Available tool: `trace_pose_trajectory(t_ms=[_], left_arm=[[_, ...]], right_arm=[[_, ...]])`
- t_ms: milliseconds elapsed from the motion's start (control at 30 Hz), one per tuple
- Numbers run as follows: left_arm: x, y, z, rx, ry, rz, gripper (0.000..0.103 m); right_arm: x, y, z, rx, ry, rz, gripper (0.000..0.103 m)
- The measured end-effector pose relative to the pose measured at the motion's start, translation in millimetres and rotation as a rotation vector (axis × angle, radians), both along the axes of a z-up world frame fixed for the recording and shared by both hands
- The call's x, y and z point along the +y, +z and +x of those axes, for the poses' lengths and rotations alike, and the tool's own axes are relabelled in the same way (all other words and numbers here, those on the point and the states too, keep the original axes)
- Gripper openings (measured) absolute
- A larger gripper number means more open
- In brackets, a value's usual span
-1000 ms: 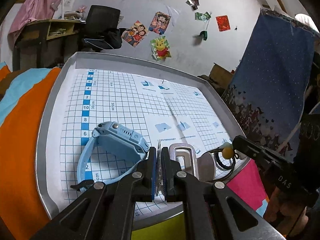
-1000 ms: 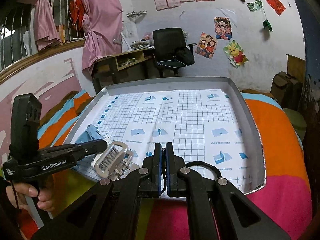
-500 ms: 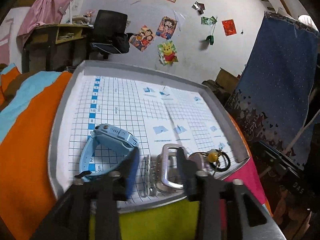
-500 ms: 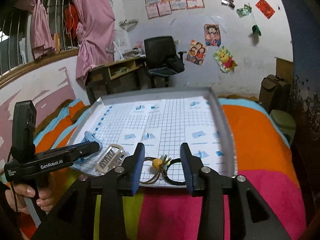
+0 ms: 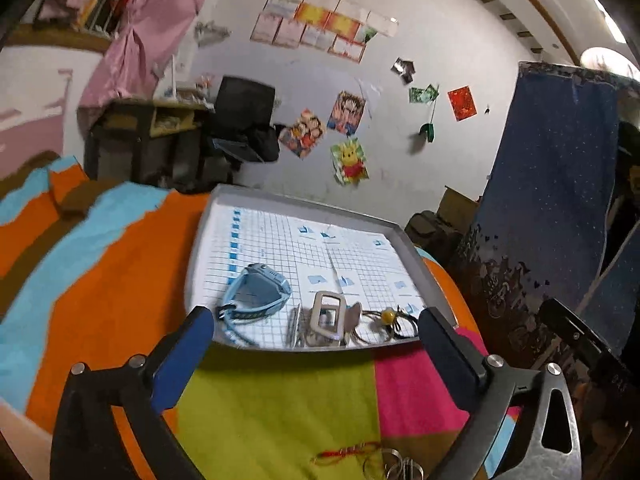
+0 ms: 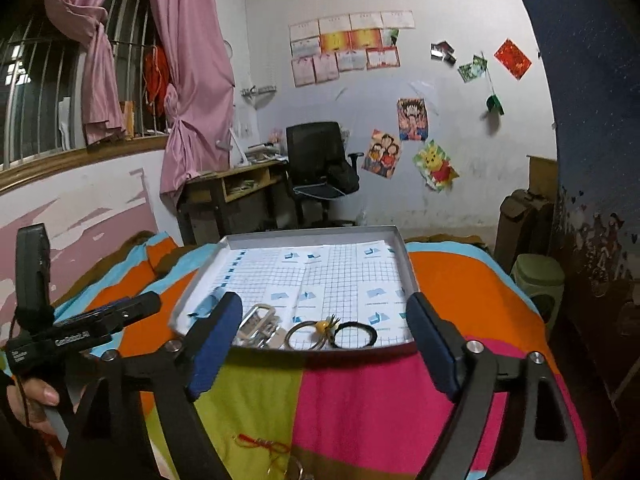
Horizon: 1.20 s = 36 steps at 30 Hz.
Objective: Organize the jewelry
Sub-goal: 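Open both tools to drop the barrette and keyring in the tray, then withdraw both tools from the tray back over the remaining jewelry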
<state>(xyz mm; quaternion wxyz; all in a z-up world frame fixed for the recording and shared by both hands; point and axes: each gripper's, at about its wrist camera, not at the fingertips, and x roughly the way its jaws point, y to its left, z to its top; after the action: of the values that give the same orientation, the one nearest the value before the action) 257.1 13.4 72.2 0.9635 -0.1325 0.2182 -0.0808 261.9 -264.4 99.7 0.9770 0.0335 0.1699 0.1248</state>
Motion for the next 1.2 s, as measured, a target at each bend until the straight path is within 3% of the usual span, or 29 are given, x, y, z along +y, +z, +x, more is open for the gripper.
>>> trace_pose_trajectory(t_ms=[133,367,600,900,1200], left_arm=[[1.2,7.7,-40.8,-0.045,0.011,0.040,0.103],[10.8,5.5,-110.7,-0.098,0.078,0.049,0.103],[10.5,-7.3,-156.8,-0.093,0.083,0.065,0.103],[-1.0,-24.4,-189.5,-0.068,0.037,0.105,0.103],[-15.5,-42.8,-204.3,-0.010,0.008,0.170,0.103]], right_arm=[[-3.6,1.0,-42.2,-0.047,-0.011,-0.001,0.093],[-5.4,-1.1,-106.8,-0.091,-0.024,-0.016,0.098],[-8.0,-6.9,-158.5,-0.105,-0.028,-0.043,0.098],[-9.3,-19.2,-194.3,-0.068,-0.045,-0.089,0.098],[-11.8,-37.1,-197.4,0.005,-0.068,-0.092,0.098]])
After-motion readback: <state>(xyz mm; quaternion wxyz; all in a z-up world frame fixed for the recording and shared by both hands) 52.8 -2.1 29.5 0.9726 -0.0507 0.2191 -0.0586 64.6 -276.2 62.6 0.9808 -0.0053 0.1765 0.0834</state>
